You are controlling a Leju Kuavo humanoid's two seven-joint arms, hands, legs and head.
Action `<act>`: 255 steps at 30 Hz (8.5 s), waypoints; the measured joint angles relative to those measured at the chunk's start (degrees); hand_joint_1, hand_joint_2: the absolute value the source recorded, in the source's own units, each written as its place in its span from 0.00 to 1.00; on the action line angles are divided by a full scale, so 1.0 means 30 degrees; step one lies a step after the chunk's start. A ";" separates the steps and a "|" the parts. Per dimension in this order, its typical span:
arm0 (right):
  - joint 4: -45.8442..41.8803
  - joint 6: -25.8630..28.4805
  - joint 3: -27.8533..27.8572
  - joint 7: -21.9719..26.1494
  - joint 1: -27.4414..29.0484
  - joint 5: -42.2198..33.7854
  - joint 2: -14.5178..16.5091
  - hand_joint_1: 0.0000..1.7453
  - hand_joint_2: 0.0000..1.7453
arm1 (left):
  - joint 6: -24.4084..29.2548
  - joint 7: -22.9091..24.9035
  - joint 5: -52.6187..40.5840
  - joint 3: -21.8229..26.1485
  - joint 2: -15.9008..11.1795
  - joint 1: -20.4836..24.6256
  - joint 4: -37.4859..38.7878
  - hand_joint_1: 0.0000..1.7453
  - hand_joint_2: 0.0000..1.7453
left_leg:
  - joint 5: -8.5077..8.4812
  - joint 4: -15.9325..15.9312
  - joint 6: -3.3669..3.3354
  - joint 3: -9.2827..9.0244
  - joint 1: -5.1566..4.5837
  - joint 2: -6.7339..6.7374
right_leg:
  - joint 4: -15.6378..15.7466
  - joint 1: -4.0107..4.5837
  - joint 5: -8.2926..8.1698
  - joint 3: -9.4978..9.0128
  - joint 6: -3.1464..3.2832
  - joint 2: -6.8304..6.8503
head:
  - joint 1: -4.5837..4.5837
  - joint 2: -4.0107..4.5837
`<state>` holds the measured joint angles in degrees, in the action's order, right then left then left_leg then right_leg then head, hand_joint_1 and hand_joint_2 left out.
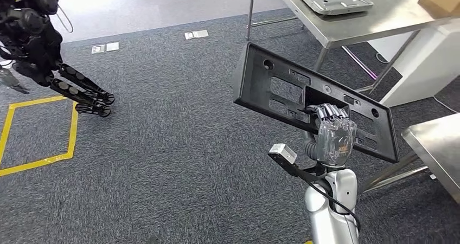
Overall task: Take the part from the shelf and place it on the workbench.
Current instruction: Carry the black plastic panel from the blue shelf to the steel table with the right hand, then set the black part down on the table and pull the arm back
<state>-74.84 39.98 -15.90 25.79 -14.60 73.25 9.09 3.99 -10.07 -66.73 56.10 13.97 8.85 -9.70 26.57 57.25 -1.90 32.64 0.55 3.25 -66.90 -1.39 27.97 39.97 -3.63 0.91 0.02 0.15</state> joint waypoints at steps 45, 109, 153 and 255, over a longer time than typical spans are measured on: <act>0.0557 0.0000 0.0505 0.0219 -0.0156 0.0408 0.0357 1.00 1.00 | 0.0895 -0.3577 0.3433 0.3219 0.0033 -0.0297 -0.0002 0.00 1.00 | 0.2113 0.4816 0.0704 0.2019 0.0214 -0.1180 | 0.3091 0.0049 -0.1154 -0.1857 0.0990 -0.1463 | -0.0191 0.0000; 1.1221 -0.0241 -0.1668 -0.8315 -0.8574 0.2772 -0.0840 1.00 1.00 | -0.1062 -0.3062 0.2841 0.3319 0.0051 -0.0311 0.0005 0.00 1.00 | -0.0303 0.0095 0.0300 0.0184 0.0048 -0.0129 | 0.3019 0.0116 -0.1127 -0.1830 0.0485 -0.0154 | -0.0031 0.0000; 1.7172 -0.2485 -0.2541 -1.1358 -1.1997 0.4062 -0.1169 1.00 1.00 | -0.1051 -0.2557 0.2461 0.3304 0.0312 -0.0347 -0.0002 0.00 1.00 | -0.0654 -0.0204 -0.0863 0.0285 -0.0133 -0.0951 | -0.1758 0.0002 0.0476 0.0774 -0.0122 -0.0536 | -0.0173 0.0000; 1.7786 -0.5328 -0.3787 -1.2385 -1.2362 0.5568 -0.1053 0.00 0.00 | -0.1270 0.0619 0.2652 0.3765 -0.0002 0.0251 0.0013 0.00 0.25 | 0.0805 -0.0579 -0.0741 -0.1291 -0.0853 -0.1549 | 0.3804 0.0582 -0.2631 -0.0930 0.0922 -0.0678 | -0.0091 0.0000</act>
<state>-21.49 23.99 -27.26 -11.37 -51.68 89.96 5.93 0.19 -8.21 -58.77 67.39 13.97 9.61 -9.66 28.98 55.52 -4.12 28.77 -2.01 -1.40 -55.49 0.36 20.07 37.18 -0.86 -1.12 -0.25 0.15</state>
